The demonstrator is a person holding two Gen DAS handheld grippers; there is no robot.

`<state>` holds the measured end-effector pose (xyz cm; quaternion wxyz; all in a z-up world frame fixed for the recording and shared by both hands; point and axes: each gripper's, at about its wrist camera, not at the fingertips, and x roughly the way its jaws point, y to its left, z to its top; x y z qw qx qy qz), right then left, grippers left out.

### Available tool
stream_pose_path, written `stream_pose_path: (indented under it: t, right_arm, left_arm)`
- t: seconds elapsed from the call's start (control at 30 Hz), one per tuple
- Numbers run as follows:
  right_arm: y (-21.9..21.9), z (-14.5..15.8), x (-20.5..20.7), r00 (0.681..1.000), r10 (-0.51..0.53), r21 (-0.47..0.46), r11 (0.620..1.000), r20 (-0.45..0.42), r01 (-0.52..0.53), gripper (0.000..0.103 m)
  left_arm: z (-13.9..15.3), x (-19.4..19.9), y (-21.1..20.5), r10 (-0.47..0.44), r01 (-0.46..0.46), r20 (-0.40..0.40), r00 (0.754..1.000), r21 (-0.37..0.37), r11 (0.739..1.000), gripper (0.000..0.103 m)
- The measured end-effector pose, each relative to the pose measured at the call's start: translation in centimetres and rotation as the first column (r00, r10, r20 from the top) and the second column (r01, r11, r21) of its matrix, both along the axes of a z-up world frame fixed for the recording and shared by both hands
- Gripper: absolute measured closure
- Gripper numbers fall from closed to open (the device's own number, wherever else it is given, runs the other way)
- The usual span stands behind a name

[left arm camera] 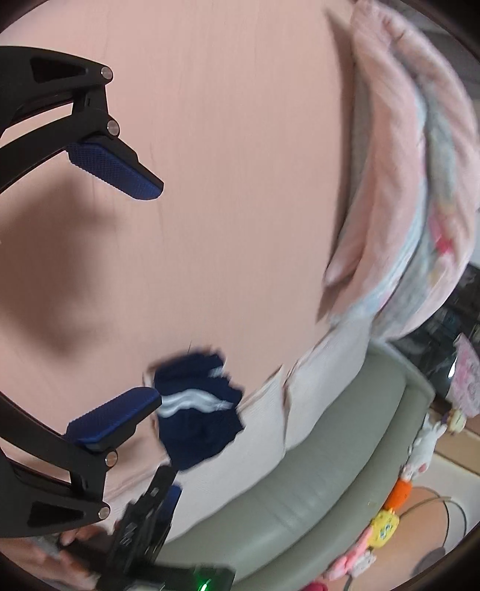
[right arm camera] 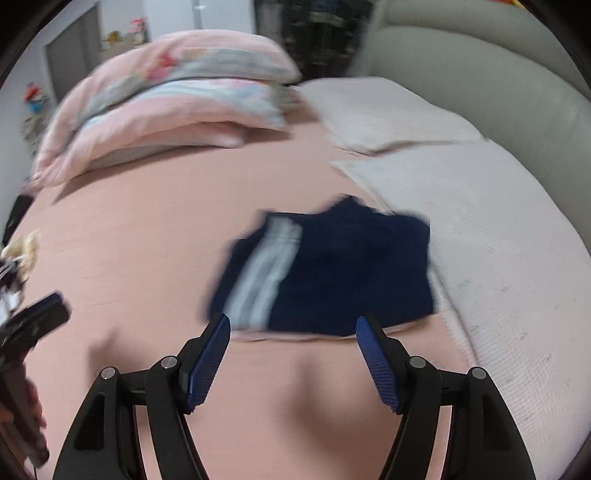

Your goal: Fold clothes

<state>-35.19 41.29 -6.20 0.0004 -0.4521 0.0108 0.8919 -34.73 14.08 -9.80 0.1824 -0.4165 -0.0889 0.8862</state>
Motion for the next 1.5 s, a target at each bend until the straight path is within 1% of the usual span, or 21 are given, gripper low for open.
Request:
stream_pose_path:
  t: [0.03,0.07,0.1,0.17,0.23,0.27,0.33,0.4,0.47,0.57,0.7,0.9,1.03,1.1,1.2,1.3,1.43,1.5]
  right_arm:
    - [-1.3,0.6,0.6,1.0,0.013,0.007,1.0,-0.012,-0.013,0.031]
    - [-2.8,1.2,1.3,0.999,0.025,0.008,1.0,-0.024,-0.025,0.028]
    - [-4.3,1.8,1.9,0.999,0.037,-0.004,0.999,-0.031,-0.037,0.026]
    - [-7.1,2.9,3.0,0.997,0.059,-0.023,0.998,-0.046,-0.06,0.024]
    - [-9.7,3.6,3.5,0.995,0.076,-0.031,0.996,-0.063,-0.078,0.011]
    - [-11.0,3.9,3.7,0.994,0.085,-0.036,0.995,-0.072,-0.088,0.0]
    - [-13.6,4.5,4.0,0.99,0.104,-0.045,0.993,-0.092,-0.108,0.0]
    - [-16.2,5.1,4.4,0.986,0.123,-0.053,0.99,-0.109,-0.129,0.0]
    - [-18.8,5.6,5.0,0.984,0.146,-0.053,0.987,-0.104,-0.152,0.0]
    - [-21.8,6.6,6.4,0.979,0.167,-0.014,0.985,-0.115,-0.17,0.0]
    - [-24.7,8.3,8.9,0.97,0.196,0.004,0.98,-0.144,-0.197,0.0]
    - [-26.5,9.4,11.6,0.968,0.205,0.005,0.978,-0.142,-0.207,0.0]
    - [-26.7,10.0,14.4,0.968,0.204,0.029,0.979,-0.144,-0.202,0.0]
    - [-26.8,10.4,15.9,0.968,0.204,0.041,0.979,-0.145,-0.2,0.0]
    - [-27.0,10.9,18.0,0.968,0.203,0.059,0.979,-0.147,-0.196,0.0]
    - [-27.2,11.4,20.1,0.968,0.202,0.076,0.978,-0.149,-0.193,0.0]
    - [-26.6,11.5,24.4,0.967,0.205,0.085,0.977,-0.154,-0.194,0.0]
    - [-26.1,11.2,26.5,0.967,0.203,0.073,0.978,-0.152,-0.194,0.0]
  left_arm:
    - [0.5,0.2,-1.0,0.026,-0.026,-0.006,1.0,-0.028,0.999,0.0]
    - [1.2,0.6,-2.2,0.057,-0.057,-0.013,0.998,-0.058,0.997,0.0]
    - [1.7,1.0,-3.3,0.076,-0.077,-0.023,0.997,-0.066,0.995,0.0]
    - [2.8,2.0,-5.7,0.117,-0.12,-0.043,0.992,-0.07,0.99,0.0]
    - [4.0,3.1,-8.6,0.151,-0.154,-0.057,0.987,-0.038,0.987,0.0]
    - [4.4,3.7,-10.0,0.166,-0.168,-0.057,0.984,-0.016,0.986,0.0]
    - [5.4,4.8,-12.8,0.201,-0.201,-0.059,0.978,0.018,0.98,0.0]
    - [6.2,5.9,-14.8,0.24,-0.239,-0.064,0.969,0.012,0.971,0.0]
    - [7.1,6.9,-16.8,0.281,-0.282,-0.072,0.957,-0.001,0.96,0.0]
    - [8.6,9.1,-19.4,0.332,-0.337,-0.104,0.938,-0.038,0.941,0.0]
    - [10.2,12.3,-22.0,0.352,-0.363,-0.141,0.925,-0.06,0.93,0.0]
    - [10.9,15.7,-23.5,0.352,-0.363,-0.137,0.926,-0.064,0.93,0.0]
    - [11.1,17.5,-23.6,0.346,-0.356,-0.131,0.929,-0.067,0.932,0.0]
    - [11.5,18.6,-23.0,0.354,-0.369,-0.127,0.927,-0.121,0.922,0.0]
    - [12.6,21.2,-21.7,0.34,-0.368,-0.182,0.923,-0.156,0.916,0.0]
    - [12.8,23.5,-21.0,0.315,-0.334,-0.163,0.935,-0.107,0.936,0.0]
    - [12.5,26.5,-20.8,0.305,-0.313,-0.128,0.944,-0.046,0.949,0.0]
    - [12.0,28.3,-20.3,0.321,-0.329,-0.115,0.94,-0.066,0.942,0.0]
